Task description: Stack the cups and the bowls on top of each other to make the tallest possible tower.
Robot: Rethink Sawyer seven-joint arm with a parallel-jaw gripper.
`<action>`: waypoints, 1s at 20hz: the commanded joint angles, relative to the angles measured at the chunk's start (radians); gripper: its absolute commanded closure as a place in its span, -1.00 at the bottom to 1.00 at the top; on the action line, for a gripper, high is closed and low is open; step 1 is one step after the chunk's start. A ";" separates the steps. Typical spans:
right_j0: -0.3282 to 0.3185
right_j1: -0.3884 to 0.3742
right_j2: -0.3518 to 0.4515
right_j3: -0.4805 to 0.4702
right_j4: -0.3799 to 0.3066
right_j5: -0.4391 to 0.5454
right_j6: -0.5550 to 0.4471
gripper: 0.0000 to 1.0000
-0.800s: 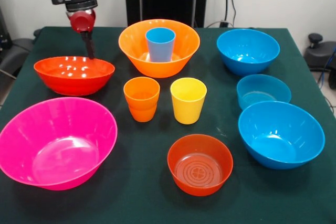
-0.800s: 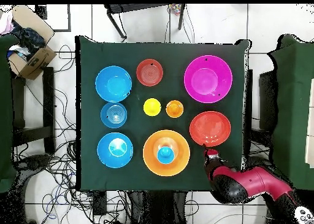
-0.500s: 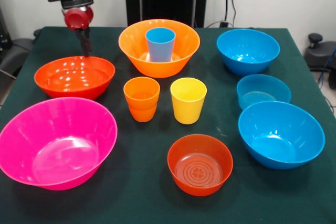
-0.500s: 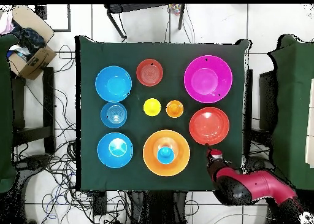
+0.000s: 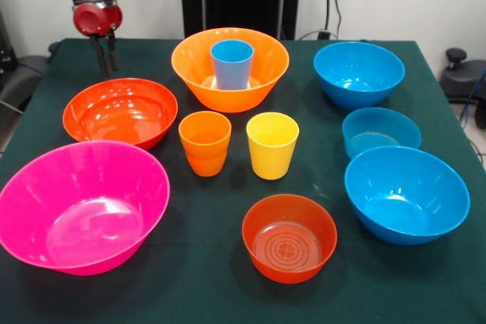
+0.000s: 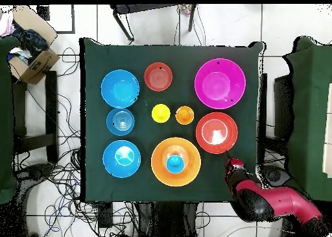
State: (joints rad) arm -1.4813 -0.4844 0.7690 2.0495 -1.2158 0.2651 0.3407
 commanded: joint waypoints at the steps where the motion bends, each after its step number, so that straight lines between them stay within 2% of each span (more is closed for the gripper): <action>1: 0.038 0.015 -0.002 0.001 0.020 -0.011 0.110 -1.00; 8: 0.078 0.014 -0.034 0.001 -0.022 -0.040 0.133 -1.00; 15: 0.049 0.074 -0.018 -0.022 -0.028 0.020 0.013 -1.00; 20: 0.053 0.114 -0.024 -0.040 -0.058 0.020 -0.020 -1.00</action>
State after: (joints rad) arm -1.4771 -0.4507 0.7644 2.0496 -1.2100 0.2649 0.3407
